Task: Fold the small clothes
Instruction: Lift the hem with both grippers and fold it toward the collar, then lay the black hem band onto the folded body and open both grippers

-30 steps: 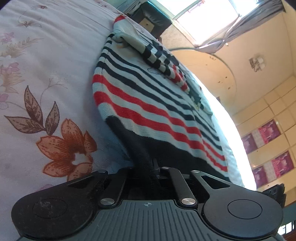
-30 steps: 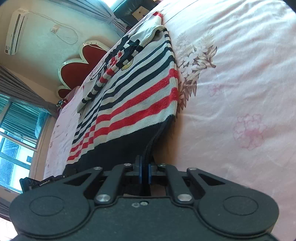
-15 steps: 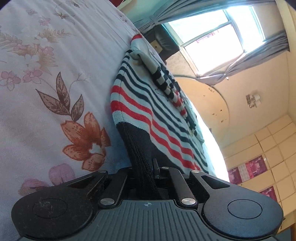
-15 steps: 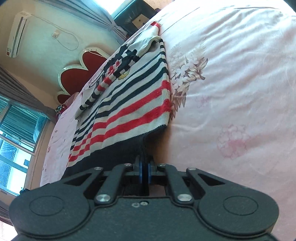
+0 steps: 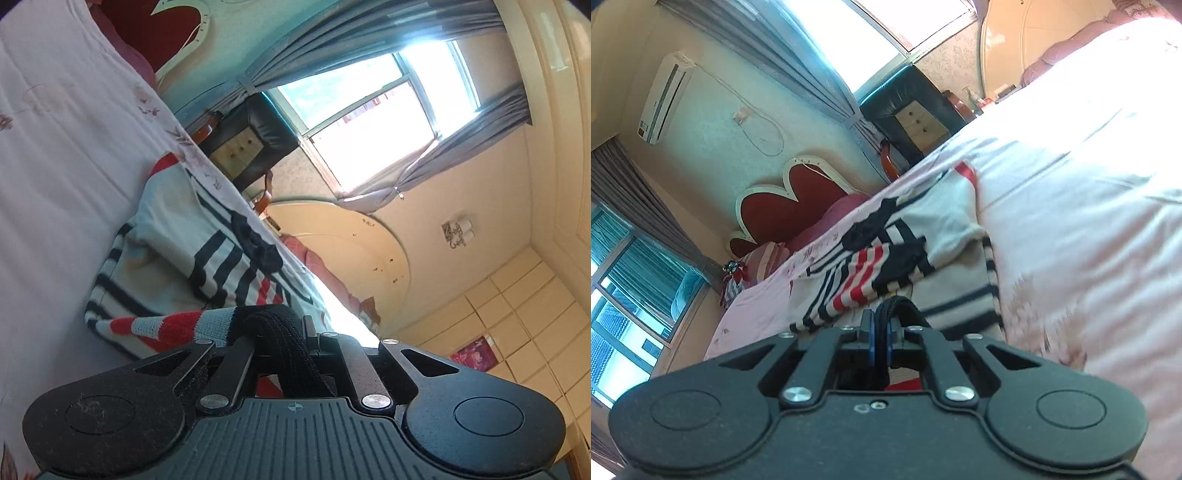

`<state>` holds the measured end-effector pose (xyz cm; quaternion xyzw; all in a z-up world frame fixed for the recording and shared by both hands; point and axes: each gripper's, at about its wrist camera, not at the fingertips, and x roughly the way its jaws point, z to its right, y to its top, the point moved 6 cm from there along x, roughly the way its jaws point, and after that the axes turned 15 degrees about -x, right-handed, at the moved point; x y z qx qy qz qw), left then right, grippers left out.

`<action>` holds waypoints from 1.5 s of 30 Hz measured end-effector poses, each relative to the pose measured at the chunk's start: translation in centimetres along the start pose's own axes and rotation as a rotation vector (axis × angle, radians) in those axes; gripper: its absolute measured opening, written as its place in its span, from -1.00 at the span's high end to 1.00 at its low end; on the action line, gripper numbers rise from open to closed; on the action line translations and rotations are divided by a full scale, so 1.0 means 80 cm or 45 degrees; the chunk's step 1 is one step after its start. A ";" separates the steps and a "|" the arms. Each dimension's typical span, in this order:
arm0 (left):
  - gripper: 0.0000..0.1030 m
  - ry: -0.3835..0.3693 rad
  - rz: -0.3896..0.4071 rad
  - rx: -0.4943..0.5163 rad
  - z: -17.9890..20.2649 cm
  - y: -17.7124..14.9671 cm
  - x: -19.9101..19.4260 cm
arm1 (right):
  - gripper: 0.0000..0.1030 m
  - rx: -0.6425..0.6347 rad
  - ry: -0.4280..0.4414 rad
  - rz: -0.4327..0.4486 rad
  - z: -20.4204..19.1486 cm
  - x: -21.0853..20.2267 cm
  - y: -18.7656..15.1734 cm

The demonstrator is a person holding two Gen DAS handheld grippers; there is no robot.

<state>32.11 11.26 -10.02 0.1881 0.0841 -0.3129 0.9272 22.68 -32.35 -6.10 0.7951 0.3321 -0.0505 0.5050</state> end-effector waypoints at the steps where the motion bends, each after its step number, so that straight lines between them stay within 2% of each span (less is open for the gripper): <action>1: 0.92 0.003 0.001 0.004 0.004 0.015 0.014 | 0.87 -0.007 -0.002 0.011 0.002 0.009 0.016; 6: 0.92 0.058 -0.033 -0.001 0.002 0.076 0.096 | 0.87 0.015 -0.026 0.032 0.028 0.078 0.086; 10: 0.92 0.129 -0.079 -0.006 -0.018 0.119 0.166 | 0.87 0.067 -0.046 0.010 0.062 0.147 0.122; 12: 0.92 0.180 -0.101 -0.008 -0.031 0.136 0.199 | 0.87 0.096 -0.061 -0.013 0.081 0.180 0.132; 17: 0.92 0.233 -0.162 -0.023 -0.058 0.164 0.264 | 0.87 0.160 -0.109 -0.089 0.127 0.262 0.138; 20: 0.91 0.200 -0.195 0.002 -0.063 0.167 0.290 | 0.86 0.221 -0.116 -0.107 0.150 0.297 0.136; 22: 0.88 0.161 -0.201 -0.021 -0.066 0.168 0.299 | 0.68 0.234 -0.105 -0.090 0.157 0.310 0.136; 23: 0.62 0.157 -0.196 -0.017 -0.066 0.167 0.301 | 0.55 0.234 -0.112 -0.067 0.160 0.313 0.137; 24: 0.09 0.149 -0.177 -0.004 -0.065 0.166 0.301 | 0.36 0.238 -0.109 -0.041 0.161 0.313 0.138; 25: -0.21 0.133 -0.126 0.021 -0.063 0.171 0.300 | 0.25 0.241 -0.112 -0.010 0.163 0.311 0.140; 26: -0.54 0.105 -0.078 0.045 -0.057 0.174 0.295 | -0.05 0.231 -0.127 0.019 0.164 0.306 0.143; 27: -0.64 0.097 -0.045 0.063 -0.051 0.179 0.291 | -0.13 0.212 -0.147 0.050 0.164 0.301 0.146; 28: -0.65 0.097 -0.033 0.079 -0.047 0.184 0.289 | -0.12 0.200 -0.151 0.076 0.165 0.295 0.148; 31: -0.62 0.169 -0.061 0.195 -0.041 0.193 0.293 | 0.02 0.180 -0.143 0.082 0.170 0.284 0.153; 35: -0.34 0.299 -0.177 0.396 -0.039 0.193 0.308 | 0.16 -0.018 -0.165 -0.017 0.152 0.292 0.158; 37: -0.28 0.332 -0.241 0.468 -0.038 0.186 0.313 | 0.20 -0.102 -0.173 -0.066 0.141 0.303 0.158; 39: -0.20 0.385 -0.264 0.564 -0.034 0.178 0.318 | 0.22 -0.205 -0.188 -0.125 0.127 0.317 0.157; 40: -0.10 0.417 -0.260 0.623 -0.032 0.173 0.319 | 0.21 -0.256 -0.205 -0.160 0.120 0.325 0.154; 42: 0.91 0.505 -0.267 0.708 -0.035 0.167 0.323 | 0.30 -0.382 -0.288 -0.226 0.109 0.340 0.147; 43: 0.91 0.502 -0.243 0.715 -0.035 0.163 0.321 | 0.35 -0.442 -0.336 -0.241 0.104 0.345 0.144; 44: 0.91 0.499 -0.219 0.725 -0.035 0.161 0.318 | 0.52 -0.494 -0.380 -0.242 0.098 0.348 0.143; 45: 0.91 0.496 -0.197 0.741 -0.034 0.160 0.314 | 0.86 -0.522 -0.397 -0.236 0.092 0.349 0.141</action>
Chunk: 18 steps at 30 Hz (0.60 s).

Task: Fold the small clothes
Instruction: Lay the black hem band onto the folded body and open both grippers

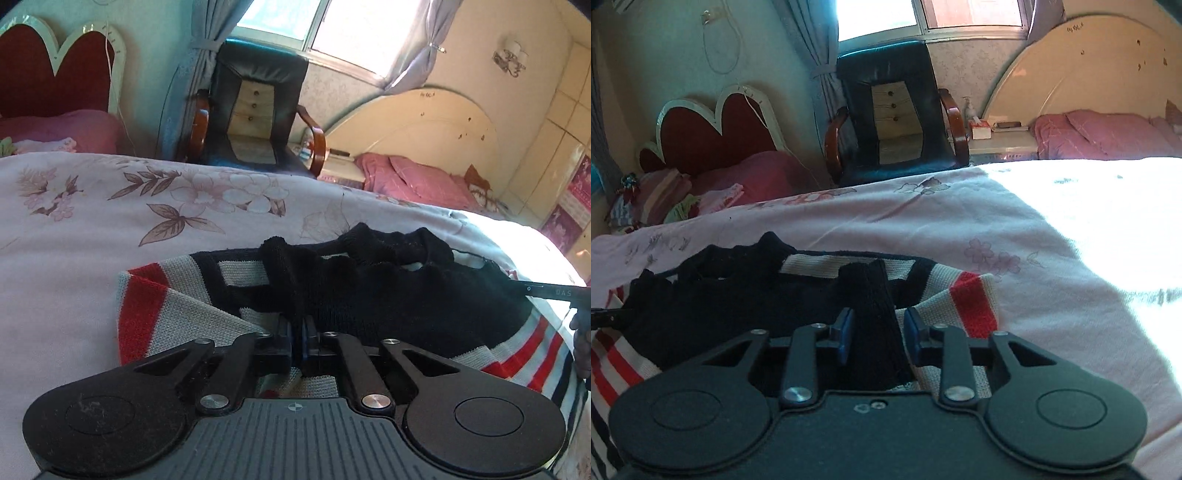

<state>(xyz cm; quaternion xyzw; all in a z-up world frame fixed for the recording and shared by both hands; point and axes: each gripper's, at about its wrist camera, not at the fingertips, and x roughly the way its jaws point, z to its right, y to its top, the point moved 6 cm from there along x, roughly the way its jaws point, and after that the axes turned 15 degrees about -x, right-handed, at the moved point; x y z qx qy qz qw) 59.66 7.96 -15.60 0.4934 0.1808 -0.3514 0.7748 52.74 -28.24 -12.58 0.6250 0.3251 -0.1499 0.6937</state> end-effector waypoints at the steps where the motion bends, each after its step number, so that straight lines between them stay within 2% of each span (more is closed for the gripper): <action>1: 0.91 0.007 0.033 0.008 0.001 0.000 -0.004 | 0.89 -0.010 0.004 0.009 -0.003 -0.001 0.000; 3: 0.92 -0.001 0.108 0.021 0.003 0.002 -0.020 | 0.89 -0.049 -0.049 0.041 -0.009 -0.007 0.003; 6: 0.92 -0.042 0.288 0.007 0.003 0.014 -0.050 | 0.90 -0.100 -0.106 0.150 -0.010 -0.027 0.016; 8: 0.92 -0.011 0.336 -0.018 -0.004 0.018 -0.060 | 0.90 -0.104 -0.124 0.216 -0.009 -0.036 0.028; 9: 0.92 0.013 0.338 -0.030 -0.008 0.018 -0.059 | 0.90 -0.099 -0.133 0.230 -0.006 -0.034 0.033; 11: 0.92 0.073 0.271 -0.074 -0.022 0.013 -0.042 | 0.90 -0.087 -0.147 0.210 0.000 -0.023 0.034; 12: 0.91 0.111 0.224 -0.097 -0.029 0.008 -0.029 | 0.90 -0.073 -0.155 0.171 0.004 -0.012 0.030; 14: 0.91 0.123 0.201 -0.134 -0.035 0.008 -0.023 | 0.89 -0.023 -0.178 0.030 0.016 0.019 0.008; 17: 0.91 0.151 0.159 -0.102 -0.031 0.009 -0.015 | 0.86 0.063 -0.152 0.040 0.025 0.026 -0.002; 18: 0.79 0.153 0.146 -0.100 -0.031 0.011 -0.016 | 0.83 0.074 -0.142 0.035 0.025 0.026 -0.002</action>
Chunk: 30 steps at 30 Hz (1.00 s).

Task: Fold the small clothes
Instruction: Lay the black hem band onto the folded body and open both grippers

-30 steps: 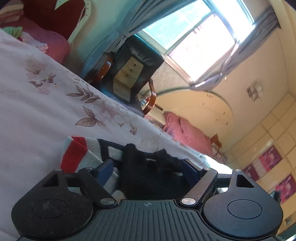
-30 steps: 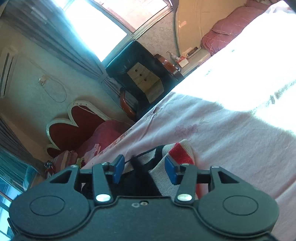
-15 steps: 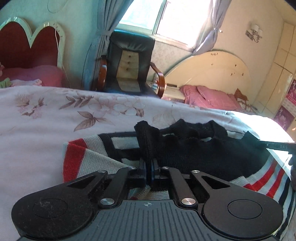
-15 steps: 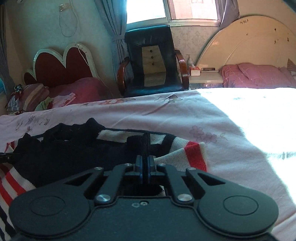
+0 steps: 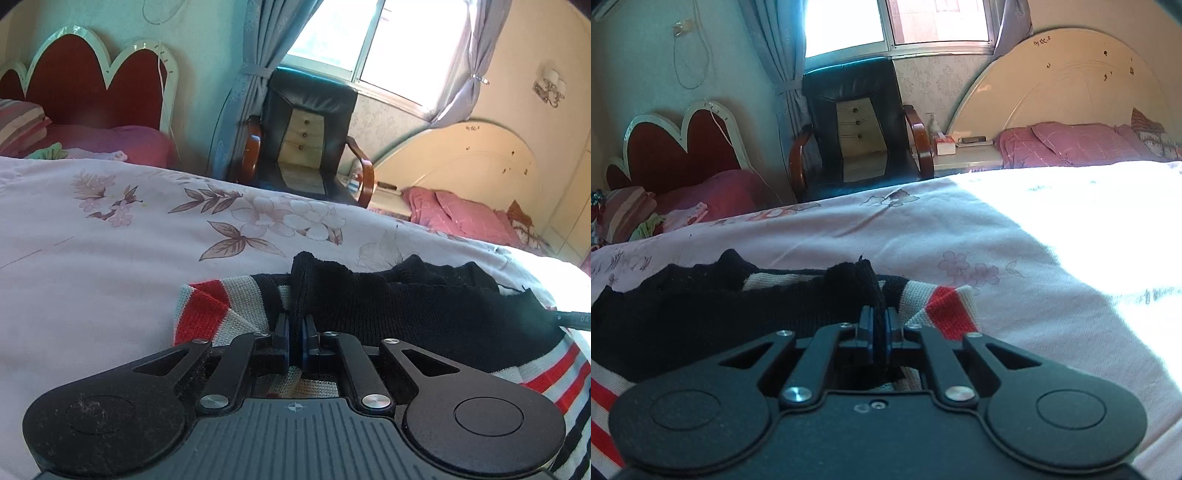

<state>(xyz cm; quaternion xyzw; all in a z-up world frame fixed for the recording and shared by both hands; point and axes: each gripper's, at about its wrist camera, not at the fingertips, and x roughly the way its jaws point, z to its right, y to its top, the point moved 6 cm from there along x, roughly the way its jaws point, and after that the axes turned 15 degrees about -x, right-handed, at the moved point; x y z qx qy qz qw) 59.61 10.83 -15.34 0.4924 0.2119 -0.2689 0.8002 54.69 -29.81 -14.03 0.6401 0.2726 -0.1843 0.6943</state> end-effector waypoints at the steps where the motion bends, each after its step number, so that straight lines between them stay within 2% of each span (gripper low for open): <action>1: 0.71 -0.008 -0.015 -0.012 -0.001 0.002 -0.003 | 0.76 -0.002 -0.002 -0.007 0.000 -0.002 0.002; 3: 0.14 -0.003 0.024 -0.046 0.000 0.008 -0.020 | 0.15 -0.009 -0.026 0.019 -0.003 -0.017 0.010; 4: 0.00 -0.003 0.084 -0.033 0.007 0.010 -0.033 | 0.08 -0.037 -0.041 0.075 -0.012 -0.034 0.015; 5: -0.18 -0.019 0.127 -0.008 0.017 0.010 -0.046 | 0.11 -0.072 -0.016 0.118 -0.022 -0.049 0.020; 6: -0.18 -0.061 0.130 0.017 0.033 0.006 -0.053 | 0.23 -0.096 0.040 0.133 -0.033 -0.057 0.023; 8: -0.18 -0.147 0.070 0.052 0.071 -0.011 -0.053 | 0.41 -0.224 0.153 0.111 -0.074 -0.060 0.023; 9: -0.18 -0.196 0.027 0.101 0.098 -0.024 -0.048 | 0.50 -0.289 0.172 0.091 -0.093 -0.057 0.020; 11: -0.18 -0.232 -0.024 0.214 0.139 -0.050 -0.035 | 0.60 -0.366 0.244 0.046 -0.133 -0.046 0.014; 13: -0.19 -0.224 -0.072 0.258 0.162 -0.068 -0.018 | 0.51 -0.386 0.256 0.019 -0.155 -0.035 0.009; 14: -0.19 -0.218 -0.097 0.247 0.164 -0.073 -0.009 | 0.39 -0.388 0.248 0.010 -0.161 -0.030 0.005; 15: -0.19 -0.203 -0.114 0.242 0.161 -0.075 -0.003 | 0.33 -0.389 0.238 0.005 -0.163 -0.028 0.002; 17: -0.19 -0.157 -0.079 0.266 0.144 -0.071 -0.002 | 0.32 -0.425 0.223 0.002 -0.160 -0.027 -0.004; 18: -0.18 -0.114 -0.056 0.272 0.130 -0.067 -0.006 | 0.33 -0.459 0.190 0.002 -0.152 -0.030 -0.006; 20: -0.18 0.012 0.018 0.311 0.096 -0.057 -0.018 | 0.34 -0.491 0.052 -0.013 -0.116 -0.034 -0.010; 21: -0.17 0.011 0.042 0.309 0.078 -0.053 -0.024 | 0.35 -0.464 -0.009 -0.024 -0.091 -0.036 -0.014; 22: -0.17 -0.037 0.035 0.277 0.069 -0.052 -0.030 | 0.36 -0.420 -0.029 -0.023 -0.066 -0.040 -0.018; 23: -0.17 -0.037 0.032 0.293 0.070 -0.052 -0.033 | 0.35 -0.391 -0.037 -0.035 -0.048 -0.041 -0.022; 24: -0.17 -0.007 0.034 0.350 0.076 -0.054 -0.034 | 0.35 -0.372 0.007 -0.035 -0.040 -0.044 -0.025; 25: -0.18 0.023 0.043 0.394 0.084 -0.055 -0.032 | 0.35 -0.371 0.020 -0.042 -0.039 -0.045 -0.024; 27: -0.18 0.045 0.056 0.362 0.090 -0.054 -0.038 | 0.32 -0.392 -0.004 -0.061 -0.051 -0.047 -0.019; 30: -0.18 -0.008 0.097 0.310 0.103 -0.056 -0.070 | 0.29 -0.323 0.031 0.000 -0.069 -0.071 -0.011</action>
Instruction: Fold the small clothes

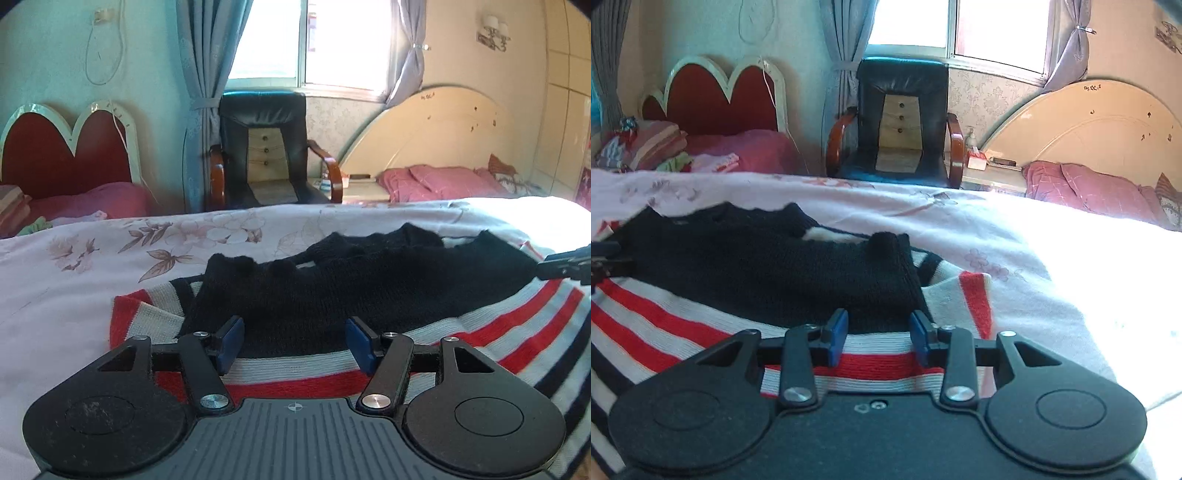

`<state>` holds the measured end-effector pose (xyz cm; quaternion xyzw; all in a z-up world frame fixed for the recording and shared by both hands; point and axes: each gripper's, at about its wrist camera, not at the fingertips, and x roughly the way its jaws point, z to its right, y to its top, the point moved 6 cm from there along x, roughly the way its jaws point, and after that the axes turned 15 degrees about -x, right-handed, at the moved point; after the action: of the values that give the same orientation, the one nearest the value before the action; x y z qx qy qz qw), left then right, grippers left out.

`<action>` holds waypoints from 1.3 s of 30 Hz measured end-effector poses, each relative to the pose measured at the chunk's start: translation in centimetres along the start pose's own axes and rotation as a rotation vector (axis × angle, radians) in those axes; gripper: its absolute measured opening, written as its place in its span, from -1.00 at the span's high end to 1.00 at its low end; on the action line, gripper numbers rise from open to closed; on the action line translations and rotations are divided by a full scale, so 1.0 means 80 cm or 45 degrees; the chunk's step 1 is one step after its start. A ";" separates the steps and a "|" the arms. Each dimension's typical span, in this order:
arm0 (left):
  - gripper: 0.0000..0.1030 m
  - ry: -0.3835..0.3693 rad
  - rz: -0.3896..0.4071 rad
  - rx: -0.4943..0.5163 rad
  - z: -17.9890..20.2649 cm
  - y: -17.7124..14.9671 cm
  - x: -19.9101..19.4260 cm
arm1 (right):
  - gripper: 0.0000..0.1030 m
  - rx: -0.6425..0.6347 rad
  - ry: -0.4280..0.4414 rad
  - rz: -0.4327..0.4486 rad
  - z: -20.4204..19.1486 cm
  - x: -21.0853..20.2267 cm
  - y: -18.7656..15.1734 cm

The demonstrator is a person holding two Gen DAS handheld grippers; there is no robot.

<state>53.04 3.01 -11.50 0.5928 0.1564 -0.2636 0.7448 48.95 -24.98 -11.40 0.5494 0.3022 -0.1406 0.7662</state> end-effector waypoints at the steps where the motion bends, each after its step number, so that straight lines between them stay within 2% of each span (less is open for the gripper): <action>1: -0.19 -0.044 0.005 -0.008 0.009 -0.004 -0.012 | 0.29 -0.001 0.026 0.023 -0.010 -0.009 0.002; 3: -0.19 -0.111 0.001 0.015 0.035 -0.018 -0.029 | 0.30 -0.057 0.099 0.053 -0.039 -0.023 0.005; 6: -0.19 -0.172 -0.042 0.117 0.080 -0.048 -0.034 | 0.30 -0.147 0.207 0.029 -0.092 -0.023 0.000; 8: -0.19 -0.152 -0.085 0.168 0.093 -0.067 -0.030 | 0.30 -0.213 0.211 -0.007 -0.117 -0.018 -0.008; 10: -0.27 -0.139 -0.083 0.142 0.080 -0.076 -0.035 | 0.28 -0.241 0.178 -0.009 -0.121 -0.021 -0.018; 11: -0.34 -0.126 -0.077 0.109 0.067 -0.075 -0.039 | 0.28 -0.241 0.163 -0.016 -0.116 -0.026 -0.024; 13: -0.35 -0.061 -0.060 0.052 0.033 -0.072 -0.052 | 0.28 -0.221 0.104 -0.039 -0.094 -0.038 -0.037; 16: -0.35 0.029 -0.065 0.015 -0.007 -0.070 -0.073 | 0.19 -0.092 0.067 -0.085 -0.048 -0.062 -0.064; 17: -0.35 0.041 -0.063 0.009 -0.014 -0.068 -0.081 | 0.26 -0.037 0.035 -0.079 -0.033 -0.075 -0.070; 20: -0.35 0.061 -0.069 0.000 -0.023 -0.070 -0.094 | 0.20 0.107 -0.014 -0.019 0.007 -0.104 -0.082; 23: -0.35 0.072 -0.072 -0.062 -0.026 -0.077 -0.093 | 0.23 0.216 0.034 -0.115 0.022 -0.091 -0.105; 25: -0.35 0.082 -0.067 -0.076 -0.028 -0.079 -0.092 | 0.46 0.212 0.045 -0.132 0.018 -0.088 -0.115; 26: -0.35 0.084 -0.068 -0.080 -0.028 -0.080 -0.092 | 0.73 0.190 0.048 -0.149 0.015 -0.088 -0.119; 27: -0.35 0.085 -0.068 -0.076 -0.029 -0.081 -0.091 | 0.85 0.174 0.041 -0.161 0.014 -0.091 -0.123; 31: -0.35 0.097 -0.077 -0.071 -0.028 -0.079 -0.091 | 0.85 0.138 0.005 -0.183 0.012 -0.104 -0.140; 33: -0.35 0.134 -0.064 -0.074 -0.018 -0.073 -0.101 | 0.82 0.137 0.001 -0.195 0.012 -0.109 -0.132; 35: -0.35 0.055 -0.041 -0.090 0.007 -0.071 -0.112 | 0.69 0.113 -0.020 -0.103 0.005 -0.128 -0.109; 37: -0.35 -0.019 -0.047 -0.017 0.051 -0.078 -0.113 | 0.67 0.081 0.061 -0.036 -0.017 -0.133 -0.089; 39: -0.35 -0.069 -0.070 0.069 0.092 -0.091 -0.108 | 0.66 0.035 0.143 -0.036 -0.052 -0.120 -0.072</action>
<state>41.22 -3.48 -10.82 0.6008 0.1453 -0.3042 0.7248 37.01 -24.28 -10.72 0.5625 0.3506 -0.1243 0.7384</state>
